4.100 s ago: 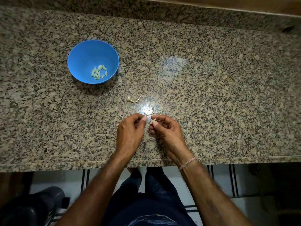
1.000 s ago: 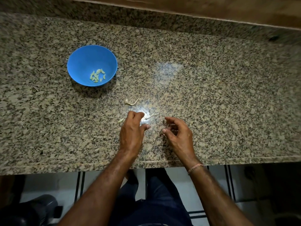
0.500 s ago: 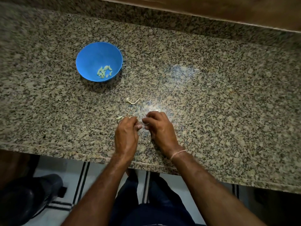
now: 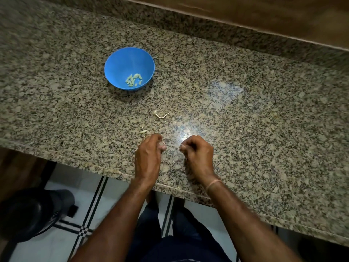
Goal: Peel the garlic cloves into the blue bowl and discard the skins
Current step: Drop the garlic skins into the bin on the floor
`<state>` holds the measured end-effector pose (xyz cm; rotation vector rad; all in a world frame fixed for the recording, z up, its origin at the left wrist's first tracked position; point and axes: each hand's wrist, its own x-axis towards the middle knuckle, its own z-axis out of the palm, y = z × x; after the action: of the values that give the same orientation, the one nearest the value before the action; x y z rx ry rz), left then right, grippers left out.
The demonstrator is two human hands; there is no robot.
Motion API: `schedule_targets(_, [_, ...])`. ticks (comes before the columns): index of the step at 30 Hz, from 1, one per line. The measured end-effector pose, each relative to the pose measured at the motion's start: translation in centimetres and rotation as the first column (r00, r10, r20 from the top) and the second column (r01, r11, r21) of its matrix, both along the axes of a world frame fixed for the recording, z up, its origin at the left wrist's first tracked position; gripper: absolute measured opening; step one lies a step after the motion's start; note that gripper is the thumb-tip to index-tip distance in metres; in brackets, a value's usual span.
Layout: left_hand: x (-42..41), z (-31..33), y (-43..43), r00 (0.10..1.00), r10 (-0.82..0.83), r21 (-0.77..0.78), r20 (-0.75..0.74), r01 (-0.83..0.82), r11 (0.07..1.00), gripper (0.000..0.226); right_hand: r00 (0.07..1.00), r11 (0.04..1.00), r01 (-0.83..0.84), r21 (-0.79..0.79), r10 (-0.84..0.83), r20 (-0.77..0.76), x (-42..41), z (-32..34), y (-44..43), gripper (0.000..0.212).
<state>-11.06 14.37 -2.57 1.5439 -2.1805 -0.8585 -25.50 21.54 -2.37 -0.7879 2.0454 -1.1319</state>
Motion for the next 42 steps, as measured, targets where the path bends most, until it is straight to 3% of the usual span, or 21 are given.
schedule_targets(2, [-0.3,0.3,0.1,1.0,-0.016,-0.011,0.023,0.016,1.0,0.029,0.989,0.997,0.071,0.022,-0.074,0.126,-0.3,0.6,0.9,0.008])
schedule_targets(9, [-1.3,0.9,-0.7,0.991,-0.009,-0.001,0.13,0.009,1.0,0.008,0.897,0.975,0.208,0.077,-0.221,0.383,-0.2,1.9,1.7,0.004])
schedule_targets(13, [-1.4,1.1,-0.9,0.992,0.013,0.071,0.128,-0.022,0.997,0.007,0.718,0.965,0.247,0.093,-0.246,0.65,0.4,3.0,1.0,0.004])
schedule_targets(15, [-0.9,1.5,-0.8,0.995,0.08,0.153,0.054,-0.087,0.984,0.005,0.607,0.96,0.264,0.097,-0.244,0.756,0.7,3.4,0.5,0.006])
schedule_targets(18, [0.6,2.4,0.0,0.973,0.222,0.261,-0.062,-0.199,0.945,0.005,0.526,0.962,0.252,0.102,-0.225,0.82,1.9,3.9,-0.4,0.009])
schedule_targets(25, [8.8,3.5,1.1,0.832,0.508,0.318,-0.223,-0.431,0.845,0.01,0.528,0.997,0.069,0.037,-0.068,0.847,9.8,5.1,-4.3,0.017])
schedule_targets(28, [14.6,3.7,1.5,0.757,0.611,0.314,-0.232,-0.536,0.784,0.015,0.595,0.995,-0.104,0.005,0.059,0.802,15.4,5.3,-6.1,0.022])
schedule_targets(33, [27.6,2.8,2.5,0.592,0.773,0.293,-0.23,-0.715,0.634,0.027,0.675,0.923,-0.384,-0.01,0.288,0.68,28.3,4.0,-8.1,0.01])
schedule_targets(36, [36.5,1.8,3.8,0.504,0.829,0.287,-0.244,-0.778,0.558,0.03,0.691,0.876,-0.483,0.001,0.38,0.615,37.1,3.2,-8.4,0.026])
schedule_targets(42, [53.4,0.1,6.4,0.34,0.909,0.325,-0.241,-0.854,0.406,0.009,0.672,0.788,-0.616,-0.011,0.533,0.515,54.1,1.5,-8.1,0.022])
